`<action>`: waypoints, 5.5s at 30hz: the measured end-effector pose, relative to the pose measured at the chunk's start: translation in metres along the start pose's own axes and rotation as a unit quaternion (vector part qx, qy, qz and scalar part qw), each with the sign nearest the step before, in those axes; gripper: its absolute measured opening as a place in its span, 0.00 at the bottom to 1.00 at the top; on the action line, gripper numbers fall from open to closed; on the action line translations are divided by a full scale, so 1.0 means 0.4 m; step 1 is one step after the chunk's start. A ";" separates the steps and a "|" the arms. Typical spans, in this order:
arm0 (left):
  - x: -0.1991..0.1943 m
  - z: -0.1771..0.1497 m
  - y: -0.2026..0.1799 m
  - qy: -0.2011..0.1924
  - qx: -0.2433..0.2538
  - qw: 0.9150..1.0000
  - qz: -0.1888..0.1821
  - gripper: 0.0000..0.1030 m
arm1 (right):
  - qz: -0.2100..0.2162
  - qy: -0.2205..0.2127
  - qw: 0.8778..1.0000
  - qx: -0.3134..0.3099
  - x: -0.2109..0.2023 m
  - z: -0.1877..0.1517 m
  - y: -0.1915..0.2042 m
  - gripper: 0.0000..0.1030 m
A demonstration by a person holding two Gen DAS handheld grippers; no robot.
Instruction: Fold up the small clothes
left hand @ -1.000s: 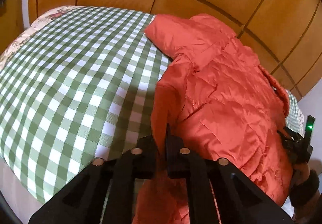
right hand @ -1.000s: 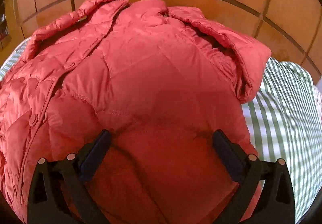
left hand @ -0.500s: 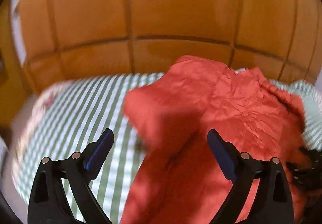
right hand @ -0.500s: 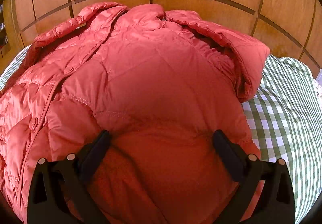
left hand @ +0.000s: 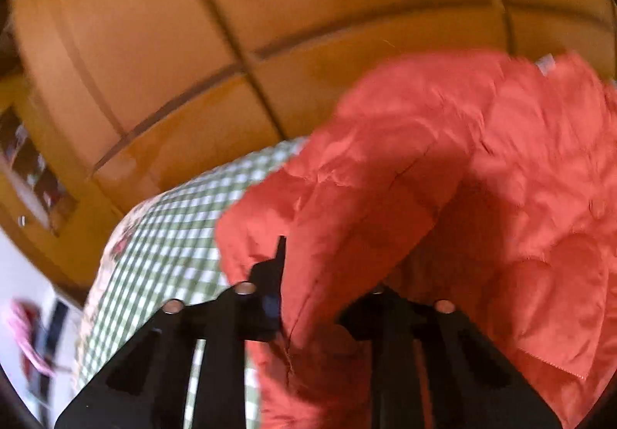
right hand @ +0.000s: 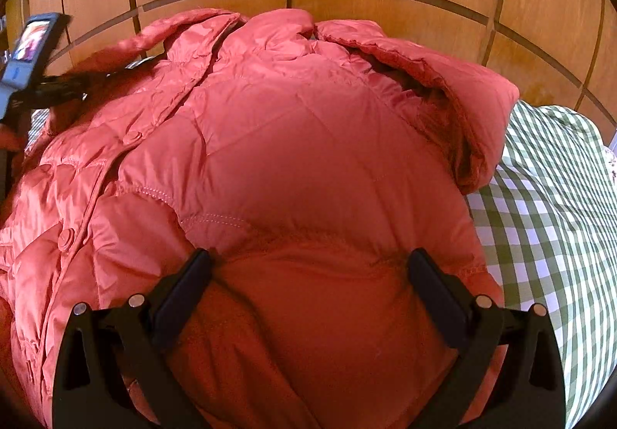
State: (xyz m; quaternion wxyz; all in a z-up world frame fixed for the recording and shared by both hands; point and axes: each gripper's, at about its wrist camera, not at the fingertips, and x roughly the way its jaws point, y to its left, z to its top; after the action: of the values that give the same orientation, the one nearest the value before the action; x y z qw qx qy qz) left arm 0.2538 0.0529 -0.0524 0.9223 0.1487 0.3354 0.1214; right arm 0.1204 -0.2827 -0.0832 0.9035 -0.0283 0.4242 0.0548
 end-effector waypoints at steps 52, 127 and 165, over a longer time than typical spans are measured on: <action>0.077 -0.302 0.304 0.044 -0.355 0.924 -0.131 0.69 | 0.302 -0.049 0.942 0.138 0.138 0.520 0.251 0.08; -0.134 -0.240 0.323 0.108 0.061 0.976 -0.177 0.96 | 0.233 0.011 0.960 0.153 0.231 0.260 0.163 0.10; 0.053 -0.125 0.031 0.021 -0.120 0.987 -0.108 0.97 | -0.094 -0.029 0.994 0.052 0.364 0.585 -0.045 0.72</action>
State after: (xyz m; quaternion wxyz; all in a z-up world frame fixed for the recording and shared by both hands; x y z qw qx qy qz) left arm 0.2355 0.0809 -0.0970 0.9339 -0.0030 0.3518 0.0635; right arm 0.3936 -0.2667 -0.0457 0.9169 -0.0200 0.3953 -0.0518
